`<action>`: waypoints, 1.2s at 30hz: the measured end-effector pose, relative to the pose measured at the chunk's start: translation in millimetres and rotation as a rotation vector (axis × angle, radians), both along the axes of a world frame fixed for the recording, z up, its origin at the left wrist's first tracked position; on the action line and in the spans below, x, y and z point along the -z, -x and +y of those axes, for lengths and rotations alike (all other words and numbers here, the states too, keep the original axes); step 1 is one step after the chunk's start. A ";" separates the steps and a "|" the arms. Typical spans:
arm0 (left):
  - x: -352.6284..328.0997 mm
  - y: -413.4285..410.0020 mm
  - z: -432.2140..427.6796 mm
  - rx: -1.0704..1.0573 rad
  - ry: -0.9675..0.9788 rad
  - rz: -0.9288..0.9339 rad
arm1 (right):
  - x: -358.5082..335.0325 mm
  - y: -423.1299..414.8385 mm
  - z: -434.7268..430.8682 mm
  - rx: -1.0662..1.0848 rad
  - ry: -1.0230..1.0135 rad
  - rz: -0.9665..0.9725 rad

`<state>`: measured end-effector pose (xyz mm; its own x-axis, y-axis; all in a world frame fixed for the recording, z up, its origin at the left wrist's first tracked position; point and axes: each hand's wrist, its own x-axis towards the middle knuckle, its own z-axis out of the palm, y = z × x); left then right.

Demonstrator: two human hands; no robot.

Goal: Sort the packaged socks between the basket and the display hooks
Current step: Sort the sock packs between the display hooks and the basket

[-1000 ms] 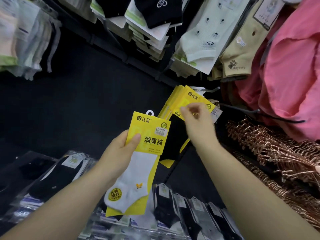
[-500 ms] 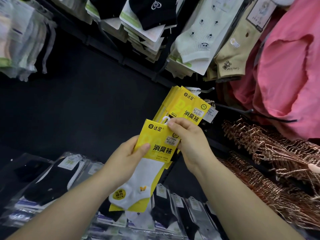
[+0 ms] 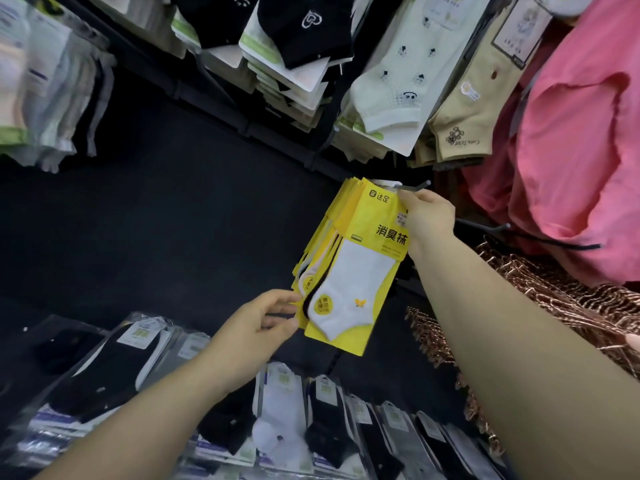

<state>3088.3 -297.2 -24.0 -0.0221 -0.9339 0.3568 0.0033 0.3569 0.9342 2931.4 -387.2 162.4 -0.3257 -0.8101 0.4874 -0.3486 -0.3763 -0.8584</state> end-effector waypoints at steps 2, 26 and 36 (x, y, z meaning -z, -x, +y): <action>-0.7 0.3 -0.2 0.000 -0.002 -0.008 | 2.8 -0.3 -5.8 0.055 0.023 0.003; 70.1 73.6 1.1 0.215 -0.230 -0.318 | 217.8 94.8 77.0 -0.381 -0.621 0.201; 186.7 147.8 62.9 0.671 -0.402 -0.891 | 398.9 167.4 162.4 -0.750 -1.078 0.748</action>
